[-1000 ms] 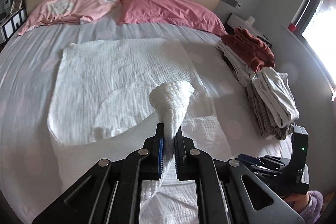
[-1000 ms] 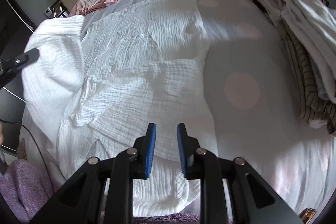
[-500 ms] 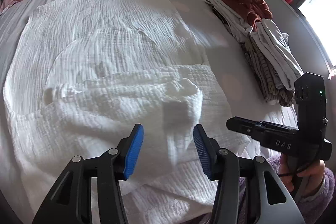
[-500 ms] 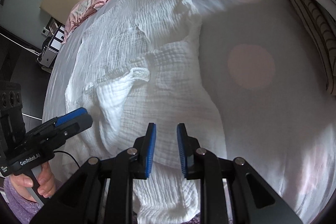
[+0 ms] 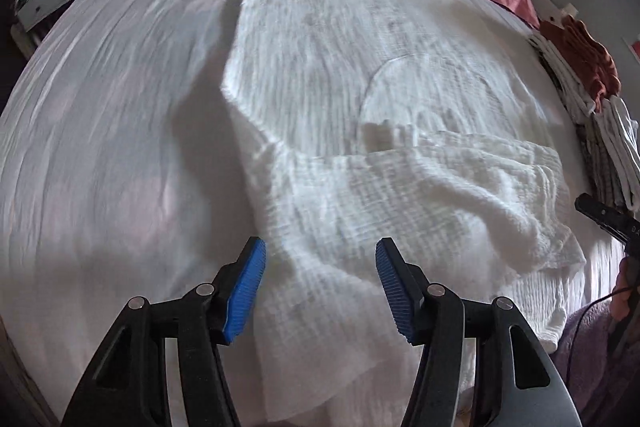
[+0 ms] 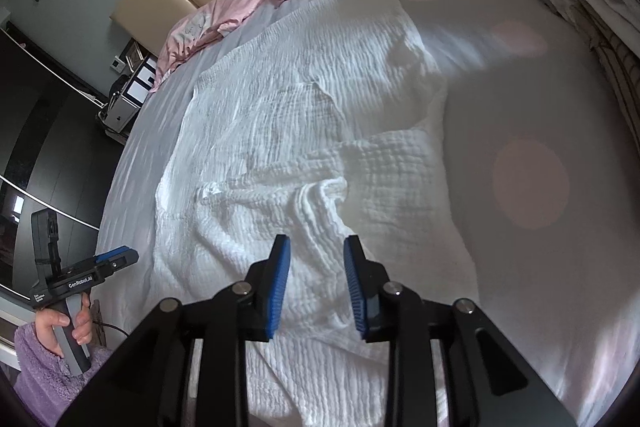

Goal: Fold clothes

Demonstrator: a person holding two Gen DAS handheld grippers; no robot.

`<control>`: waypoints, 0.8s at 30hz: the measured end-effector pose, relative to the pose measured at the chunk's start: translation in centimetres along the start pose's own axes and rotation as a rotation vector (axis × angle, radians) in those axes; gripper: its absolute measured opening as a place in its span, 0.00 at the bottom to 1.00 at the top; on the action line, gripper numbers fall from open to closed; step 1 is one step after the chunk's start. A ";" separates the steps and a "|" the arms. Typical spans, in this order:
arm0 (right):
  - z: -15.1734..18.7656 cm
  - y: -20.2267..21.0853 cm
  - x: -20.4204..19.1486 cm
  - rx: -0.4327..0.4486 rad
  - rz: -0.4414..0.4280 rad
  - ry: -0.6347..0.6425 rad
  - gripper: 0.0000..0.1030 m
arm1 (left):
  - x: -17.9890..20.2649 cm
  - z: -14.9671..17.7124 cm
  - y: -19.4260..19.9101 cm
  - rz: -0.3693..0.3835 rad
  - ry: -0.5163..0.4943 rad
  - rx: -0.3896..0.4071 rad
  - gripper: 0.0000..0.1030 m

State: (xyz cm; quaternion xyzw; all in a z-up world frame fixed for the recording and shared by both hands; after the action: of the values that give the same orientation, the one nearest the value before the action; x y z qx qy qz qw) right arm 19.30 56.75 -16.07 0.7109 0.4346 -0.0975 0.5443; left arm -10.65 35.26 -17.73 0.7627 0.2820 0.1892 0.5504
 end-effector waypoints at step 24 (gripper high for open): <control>0.7 -4.8 -3.3 -0.065 -0.126 0.171 0.06 | -6.2 -1.7 -3.9 -0.004 0.189 0.032 0.05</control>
State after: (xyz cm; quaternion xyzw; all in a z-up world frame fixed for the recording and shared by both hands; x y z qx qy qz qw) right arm 14.11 54.61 -17.62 0.6696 0.5265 -0.0562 0.5209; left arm -17.32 33.50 -20.76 0.7497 0.3371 0.2548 0.5093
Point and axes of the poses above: each gripper's, at about its wrist camera, not at the fingertips, and y roughly against the way its jaws point, x to its right, z to its underside, the point moved 1 cm from there along -y, roughly the way its jaws point, and after that the axes turned 11 degrees about -z, right-handed, at the moved point
